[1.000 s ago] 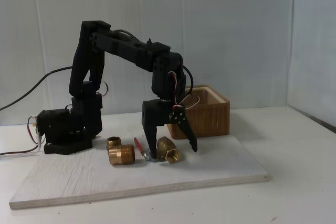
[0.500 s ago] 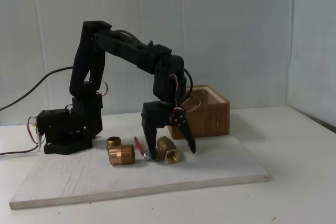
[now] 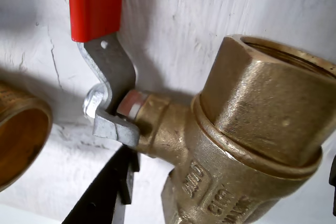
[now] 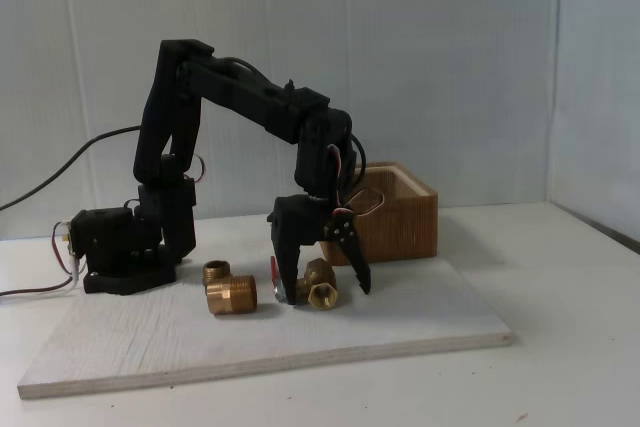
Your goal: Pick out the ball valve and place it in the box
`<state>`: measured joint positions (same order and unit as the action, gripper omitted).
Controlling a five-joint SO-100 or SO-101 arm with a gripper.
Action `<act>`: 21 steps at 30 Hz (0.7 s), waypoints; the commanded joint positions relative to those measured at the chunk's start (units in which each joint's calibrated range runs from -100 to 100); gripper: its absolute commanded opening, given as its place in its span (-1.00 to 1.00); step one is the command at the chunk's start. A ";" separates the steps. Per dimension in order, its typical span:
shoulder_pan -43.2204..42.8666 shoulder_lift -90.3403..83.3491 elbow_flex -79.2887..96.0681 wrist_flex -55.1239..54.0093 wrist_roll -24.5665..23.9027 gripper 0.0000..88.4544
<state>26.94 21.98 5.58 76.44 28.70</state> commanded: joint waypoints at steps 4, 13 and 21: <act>-0.07 -1.25 -0.35 -1.41 0.03 -0.16; 0.74 -1.17 -2.24 -1.41 0.03 -0.16; 0.74 -1.08 -2.15 -1.41 -0.08 -0.43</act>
<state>27.31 21.98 5.58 75.41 28.91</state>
